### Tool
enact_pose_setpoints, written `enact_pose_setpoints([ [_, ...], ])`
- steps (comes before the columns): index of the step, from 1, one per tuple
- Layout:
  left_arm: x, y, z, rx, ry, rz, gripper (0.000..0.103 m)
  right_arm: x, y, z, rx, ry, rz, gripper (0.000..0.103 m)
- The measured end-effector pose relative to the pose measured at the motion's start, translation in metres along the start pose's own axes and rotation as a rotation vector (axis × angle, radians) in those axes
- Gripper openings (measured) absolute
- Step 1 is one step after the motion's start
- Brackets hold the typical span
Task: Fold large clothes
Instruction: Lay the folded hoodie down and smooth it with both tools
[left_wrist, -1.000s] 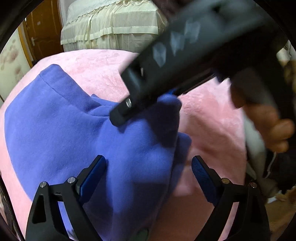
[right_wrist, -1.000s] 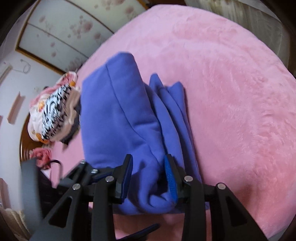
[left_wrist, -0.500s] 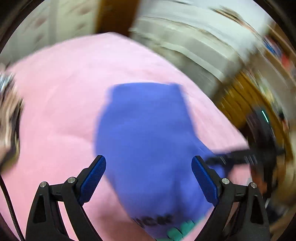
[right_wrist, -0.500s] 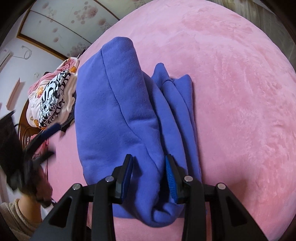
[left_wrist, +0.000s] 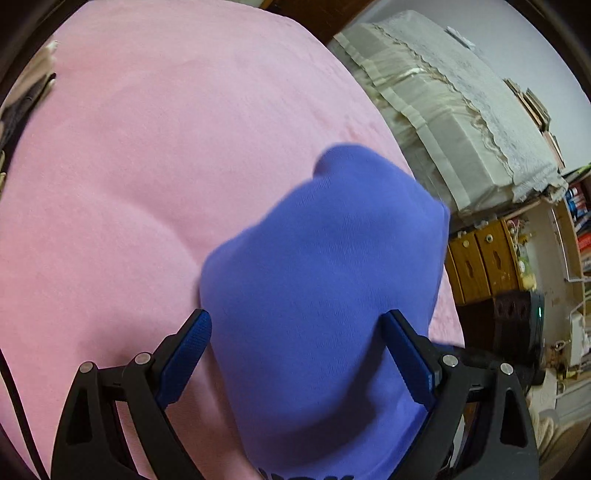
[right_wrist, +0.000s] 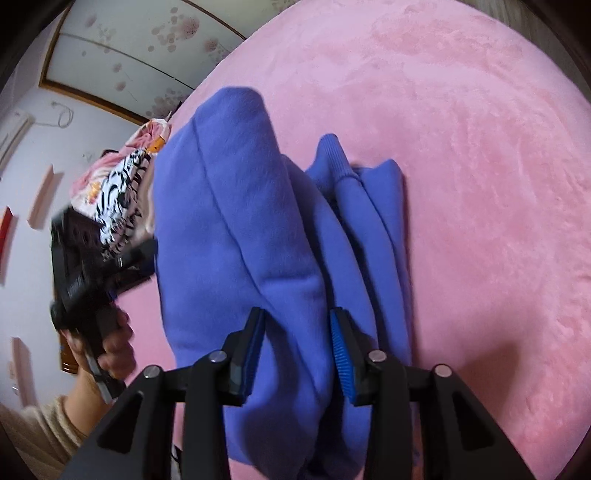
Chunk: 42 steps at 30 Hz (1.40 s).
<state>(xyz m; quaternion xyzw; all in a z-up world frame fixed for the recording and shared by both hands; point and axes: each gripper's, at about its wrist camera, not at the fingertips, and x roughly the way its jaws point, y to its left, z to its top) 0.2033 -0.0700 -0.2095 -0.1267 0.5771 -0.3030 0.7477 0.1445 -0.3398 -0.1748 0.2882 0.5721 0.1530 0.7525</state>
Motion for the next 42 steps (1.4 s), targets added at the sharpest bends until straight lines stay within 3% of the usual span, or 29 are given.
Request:
enact_pose_setpoints([
  [1,0.005,0.000,0.001,0.006,0.011,0.004,0.093,0.004,-0.001,0.005,0.008,0.008,0.019,0.057],
  [2,0.006,0.002,0.003,0.008,0.020,0.006,0.093,0.007,-0.002,0.011,0.011,0.010,0.041,0.059],
  [10,0.019,-0.005,0.001,-0.008,0.031,0.015,0.093,0.038,-0.004,0.041,0.004,0.062,0.115,0.060],
  [12,0.020,-0.006,0.002,-0.011,0.030,0.015,0.093,0.037,-0.002,0.041,-0.010,0.051,0.122,0.057],
  [13,0.020,-0.007,0.001,-0.011,0.030,0.017,0.093,0.033,-0.001,0.040,-0.037,0.035,0.116,0.046],
  [14,0.019,-0.006,0.001,-0.010,0.033,0.022,0.093,0.031,0.004,0.038,-0.071,0.027,0.102,0.028],
  [15,0.019,-0.008,0.001,-0.008,0.035,0.027,0.093,0.026,0.005,0.036,-0.099,0.021,0.094,0.020],
  [17,0.019,-0.011,0.003,-0.004,0.038,0.037,0.093,0.016,0.013,0.031,-0.136,-0.006,0.062,0.015],
  [23,0.028,-0.045,0.003,0.094,0.063,0.127,0.093,-0.024,0.011,0.012,-0.158,-0.072,-0.021,0.012],
  [27,0.045,-0.079,-0.001,0.187,0.067,0.257,0.093,-0.034,0.002,-0.001,-0.153,-0.091,-0.122,0.012],
  [30,0.063,-0.090,-0.002,0.206,0.069,0.346,0.099,-0.013,-0.017,-0.005,-0.122,-0.074,-0.193,0.012],
  [34,0.085,-0.094,-0.002,0.197,0.041,0.437,0.103,0.019,-0.043,-0.003,-0.046,-0.068,-0.196,0.013],
  [38,0.093,-0.095,-0.004,0.187,-0.011,0.461,0.103,0.027,-0.048,-0.002,-0.014,-0.097,-0.197,0.013],
  [42,0.083,-0.090,-0.013,0.180,-0.041,0.436,0.103,0.023,-0.044,-0.003,-0.005,-0.098,-0.186,0.014],
])
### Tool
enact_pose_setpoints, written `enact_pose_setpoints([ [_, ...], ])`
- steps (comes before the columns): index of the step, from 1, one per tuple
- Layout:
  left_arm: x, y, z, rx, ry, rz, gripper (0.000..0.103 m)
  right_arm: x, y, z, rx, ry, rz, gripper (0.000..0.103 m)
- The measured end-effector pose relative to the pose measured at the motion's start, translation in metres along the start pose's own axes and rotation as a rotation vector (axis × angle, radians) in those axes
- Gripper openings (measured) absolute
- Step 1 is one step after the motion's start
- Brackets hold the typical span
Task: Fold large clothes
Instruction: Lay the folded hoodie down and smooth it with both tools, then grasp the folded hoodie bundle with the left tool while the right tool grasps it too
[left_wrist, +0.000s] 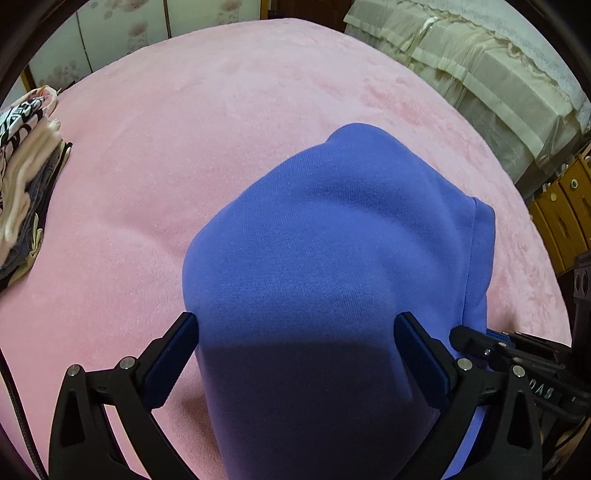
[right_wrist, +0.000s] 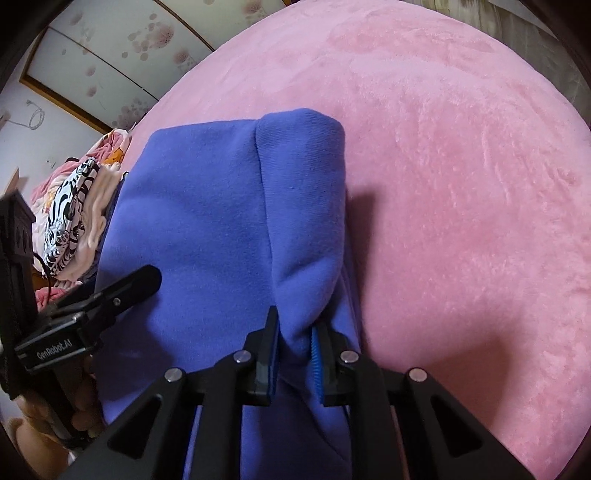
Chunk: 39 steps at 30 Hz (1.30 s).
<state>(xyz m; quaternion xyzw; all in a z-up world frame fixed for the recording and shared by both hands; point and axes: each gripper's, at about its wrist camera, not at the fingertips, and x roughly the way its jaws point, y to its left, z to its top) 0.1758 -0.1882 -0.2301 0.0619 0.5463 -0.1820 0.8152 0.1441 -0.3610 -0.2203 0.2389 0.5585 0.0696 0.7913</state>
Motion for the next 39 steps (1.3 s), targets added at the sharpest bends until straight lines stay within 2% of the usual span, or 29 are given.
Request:
enact_pose_setpoints([
  [3,-0.007,0.010,-0.004,-0.038,0.005,-0.037,0.103,-0.008,0.000,0.002,0.010,0.011,0.015,0.018],
  [8,-0.020,0.027,-0.006,-0.092,0.037,-0.089,0.103,-0.028,0.017,0.000,-0.028,0.010,-0.017,0.028],
  [12,-0.041,0.030,-0.024,-0.076,0.056,-0.095,0.103,-0.055,0.031,-0.010,-0.095,-0.013,-0.028,0.029],
  [16,-0.065,0.034,-0.050,-0.058,0.075,-0.079,0.103,-0.072,0.045,-0.026,-0.164,0.002,-0.042,0.029],
  [19,-0.074,0.037,-0.076,-0.065,0.113,-0.074,0.103,-0.077,0.053,-0.043,-0.247,0.026,-0.088,0.029],
  [21,-0.075,0.038,-0.093,-0.066,0.135,-0.080,0.103,-0.076,0.054,-0.056,-0.306,0.049,-0.156,0.029],
  [24,-0.067,0.038,-0.114,-0.077,0.183,-0.075,0.103,-0.067,0.041,-0.073,-0.300,0.114,-0.217,0.028],
  [27,-0.062,0.043,-0.122,-0.127,0.188,-0.098,0.103,-0.060,0.030,-0.089,-0.231,0.167,-0.206,0.028],
  [32,-0.059,0.045,-0.123,-0.129,0.179,-0.111,0.103,-0.058,0.029,-0.088,-0.204,0.149,-0.199,0.029],
  [36,-0.060,0.048,-0.121,-0.123,0.179,-0.118,0.103,-0.058,0.025,-0.075,-0.169,0.117,-0.097,0.029],
  [39,-0.059,0.051,-0.121,-0.124,0.187,-0.131,0.103,-0.050,0.020,-0.070,-0.179,0.159,-0.045,0.030],
])
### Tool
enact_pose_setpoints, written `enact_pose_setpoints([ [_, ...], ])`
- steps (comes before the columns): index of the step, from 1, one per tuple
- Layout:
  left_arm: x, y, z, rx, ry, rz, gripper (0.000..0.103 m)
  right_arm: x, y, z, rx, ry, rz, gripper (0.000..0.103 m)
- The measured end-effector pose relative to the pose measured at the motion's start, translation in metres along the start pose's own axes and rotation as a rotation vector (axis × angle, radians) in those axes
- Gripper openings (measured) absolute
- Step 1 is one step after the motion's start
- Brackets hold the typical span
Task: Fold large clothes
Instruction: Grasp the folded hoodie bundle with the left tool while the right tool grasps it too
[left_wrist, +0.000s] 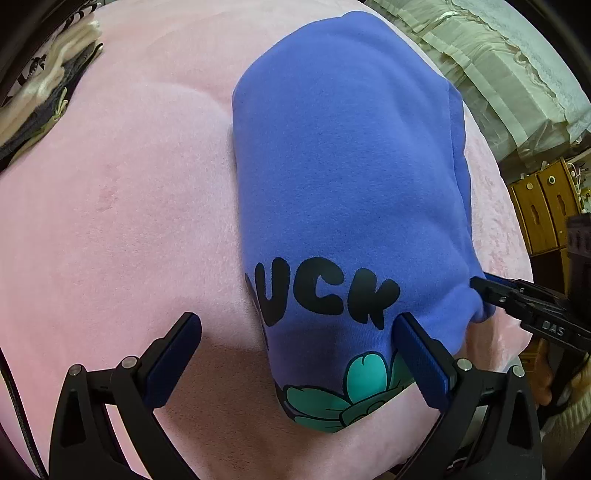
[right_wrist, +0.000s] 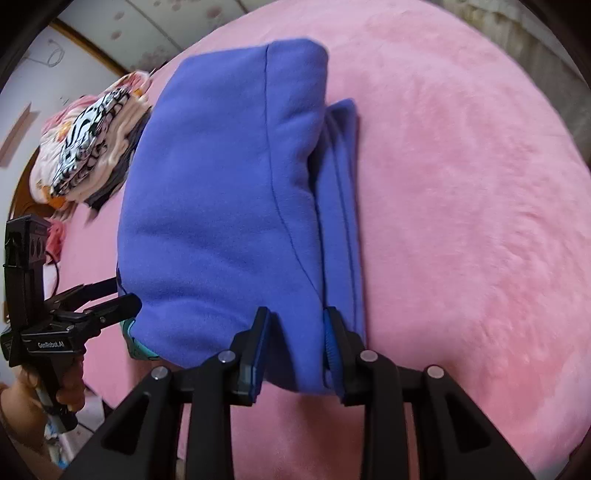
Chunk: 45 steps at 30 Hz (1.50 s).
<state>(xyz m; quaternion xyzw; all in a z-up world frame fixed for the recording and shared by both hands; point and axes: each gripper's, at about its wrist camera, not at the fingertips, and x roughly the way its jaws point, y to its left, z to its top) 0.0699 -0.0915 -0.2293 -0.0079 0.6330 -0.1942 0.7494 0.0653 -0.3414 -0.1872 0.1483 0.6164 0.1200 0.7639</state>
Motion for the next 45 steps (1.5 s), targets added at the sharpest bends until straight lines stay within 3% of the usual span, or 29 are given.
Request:
enact_pose_setpoints([
  [4,0.001,-0.001,0.001,0.008,0.008,-0.008,0.103,0.011,-0.011,0.001,0.032,0.040,0.073,0.028],
  [5,0.001,-0.001,0.003,0.009,0.015,-0.009,0.103,0.010,-0.013,0.000,0.040,0.041,0.085,0.017],
  [8,0.002,-0.003,0.004,0.029,0.066,-0.006,0.103,0.001,-0.011,-0.012,0.025,0.058,0.063,0.011],
  [14,0.018,-0.006,-0.002,0.036,0.111,-0.011,0.103,0.008,-0.011,-0.043,0.030,0.107,-0.042,0.009],
  [20,0.016,-0.006,0.003,0.004,0.090,-0.022,0.103,0.019,-0.012,-0.037,0.075,0.083,-0.050,0.010],
  [25,0.007,-0.012,0.003,0.009,0.081,0.020,0.103,0.005,-0.005,-0.034,0.073,0.075,-0.040,0.013],
  [30,-0.007,-0.016,0.011,0.005,0.083,0.047,0.103,-0.013,0.005,-0.030,0.043,0.065,-0.084,0.025],
  [32,-0.015,-0.017,0.013,0.003,0.080,0.043,0.103,-0.022,0.012,-0.023,0.028,0.053,-0.088,0.038],
  [36,-0.025,-0.019,0.019,0.001,0.080,0.031,0.103,-0.034,0.018,-0.012,0.016,0.032,-0.073,0.049],
  [41,-0.035,-0.016,0.026,-0.003,0.089,0.029,0.103,-0.046,0.032,0.000,-0.017,-0.001,-0.079,0.070],
  [45,-0.032,-0.012,0.033,-0.016,0.075,-0.016,0.103,-0.043,0.030,0.013,-0.012,-0.018,-0.066,0.083],
])
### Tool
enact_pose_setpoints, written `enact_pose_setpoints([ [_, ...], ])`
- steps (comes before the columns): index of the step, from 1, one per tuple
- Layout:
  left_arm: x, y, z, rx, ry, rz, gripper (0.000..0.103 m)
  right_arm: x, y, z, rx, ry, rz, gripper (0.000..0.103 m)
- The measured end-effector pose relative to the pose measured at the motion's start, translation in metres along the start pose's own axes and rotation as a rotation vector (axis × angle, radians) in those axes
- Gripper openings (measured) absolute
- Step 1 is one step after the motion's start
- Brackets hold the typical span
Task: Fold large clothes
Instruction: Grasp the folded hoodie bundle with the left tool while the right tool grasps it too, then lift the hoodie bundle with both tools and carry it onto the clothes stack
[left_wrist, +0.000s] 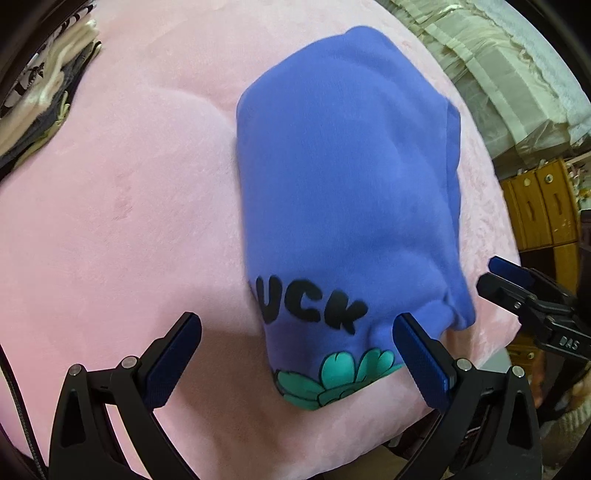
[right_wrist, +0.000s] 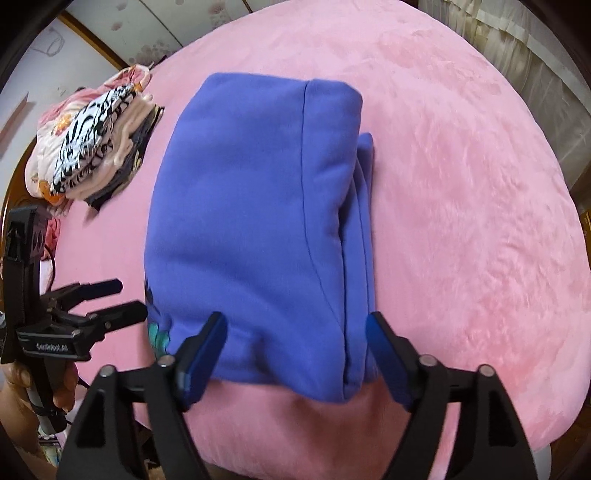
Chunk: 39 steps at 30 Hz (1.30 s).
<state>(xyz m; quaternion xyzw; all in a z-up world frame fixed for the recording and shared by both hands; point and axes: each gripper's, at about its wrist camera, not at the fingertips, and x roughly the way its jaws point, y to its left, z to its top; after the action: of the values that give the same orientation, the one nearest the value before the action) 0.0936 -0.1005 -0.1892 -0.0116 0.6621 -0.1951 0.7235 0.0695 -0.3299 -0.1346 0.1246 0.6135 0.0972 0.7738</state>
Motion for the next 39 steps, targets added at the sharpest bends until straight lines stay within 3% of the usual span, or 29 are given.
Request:
enact_pose_setpoints([
  [4,0.006,0.017,0.012,-0.074,-0.015,-0.067,0.103,0.008,-0.006,0.014,0.005,-0.031,0.007,0.087],
  [7,0.013,0.032,0.019,-0.171,-0.035,-0.155,0.103,0.018,-0.010,0.026,0.000,-0.035,0.027,0.098],
  [9,0.017,0.037,0.024,-0.200,-0.049,-0.195,0.103,0.024,-0.015,0.030,-0.005,-0.023,0.036,0.100],
  [15,0.039,0.031,0.041,-0.174,-0.053,-0.262,0.103,0.051,-0.035,0.047,-0.008,0.025,0.070,0.100],
  [19,0.054,0.026,0.050,-0.148,-0.054,-0.299,0.103,0.069,-0.049,0.057,-0.001,0.054,0.170,0.100],
  [26,0.081,0.023,0.060,-0.122,-0.066,-0.337,0.103,0.101,-0.066,0.066,0.031,0.098,0.341,0.100],
  [35,0.102,0.015,0.068,-0.135,-0.063,-0.348,0.103,0.121,-0.060,0.069,0.008,0.127,0.442,0.099],
  [36,0.101,0.015,0.068,-0.138,-0.062,-0.342,0.103,0.123,-0.060,0.070,0.010,0.129,0.440,0.098],
  [39,0.097,0.014,0.067,-0.149,-0.053,-0.312,0.103,0.122,-0.052,0.073,0.007,0.132,0.451,0.081],
])
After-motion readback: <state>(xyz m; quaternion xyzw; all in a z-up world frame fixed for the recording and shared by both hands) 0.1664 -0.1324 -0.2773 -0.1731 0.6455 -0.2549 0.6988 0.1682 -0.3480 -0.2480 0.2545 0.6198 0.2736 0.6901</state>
